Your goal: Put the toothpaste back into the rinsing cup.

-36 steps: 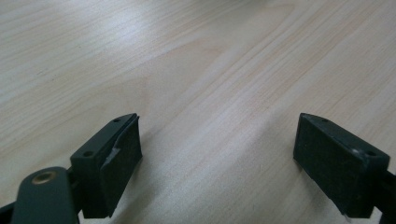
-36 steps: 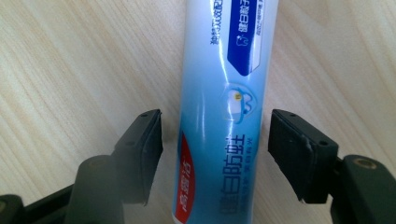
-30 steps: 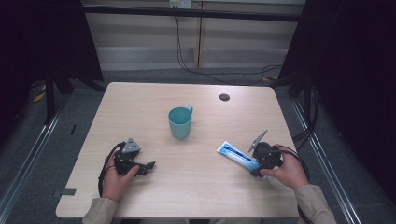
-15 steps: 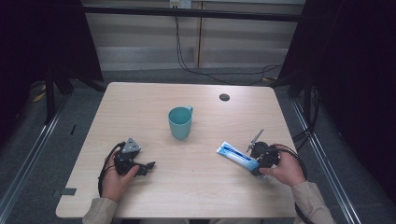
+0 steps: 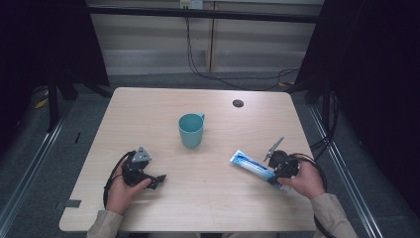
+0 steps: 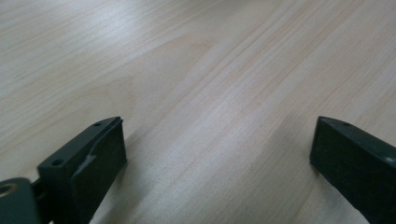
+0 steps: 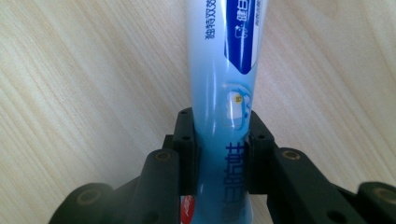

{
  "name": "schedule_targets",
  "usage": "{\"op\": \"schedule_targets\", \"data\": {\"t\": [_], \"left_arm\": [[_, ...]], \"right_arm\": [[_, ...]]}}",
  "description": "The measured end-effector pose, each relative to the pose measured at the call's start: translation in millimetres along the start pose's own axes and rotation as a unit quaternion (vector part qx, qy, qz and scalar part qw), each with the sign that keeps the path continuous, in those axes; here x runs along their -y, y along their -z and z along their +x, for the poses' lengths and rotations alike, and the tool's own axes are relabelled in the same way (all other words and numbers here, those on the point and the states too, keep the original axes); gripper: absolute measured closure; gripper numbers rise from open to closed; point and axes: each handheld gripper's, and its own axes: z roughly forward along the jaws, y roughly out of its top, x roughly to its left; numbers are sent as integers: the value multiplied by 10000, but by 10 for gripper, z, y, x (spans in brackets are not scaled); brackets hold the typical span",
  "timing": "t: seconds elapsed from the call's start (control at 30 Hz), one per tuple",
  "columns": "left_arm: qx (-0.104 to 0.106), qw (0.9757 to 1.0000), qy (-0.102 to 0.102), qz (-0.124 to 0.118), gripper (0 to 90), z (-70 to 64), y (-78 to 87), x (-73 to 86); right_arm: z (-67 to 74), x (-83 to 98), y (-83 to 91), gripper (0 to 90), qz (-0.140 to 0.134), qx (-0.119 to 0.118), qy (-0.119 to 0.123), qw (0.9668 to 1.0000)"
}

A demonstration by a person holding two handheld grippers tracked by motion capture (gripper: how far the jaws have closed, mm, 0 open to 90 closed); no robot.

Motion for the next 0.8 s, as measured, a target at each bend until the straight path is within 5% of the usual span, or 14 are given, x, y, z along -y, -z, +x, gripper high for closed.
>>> {"op": "schedule_targets", "data": {"t": [0.47,0.67,0.8], "left_arm": [[6,10000,-4,6,0,1,-4,-4],[-20,9999,15,98,79,22,28,-32],[133,9998,123,55,92,12,28,-65]], "right_arm": [[28,-9,195,725,-448,29,85,9990],[62,-54,231,725,-818,-120,-19,9966],[72,-103,231,725,-976,-180,33,9951]]}}
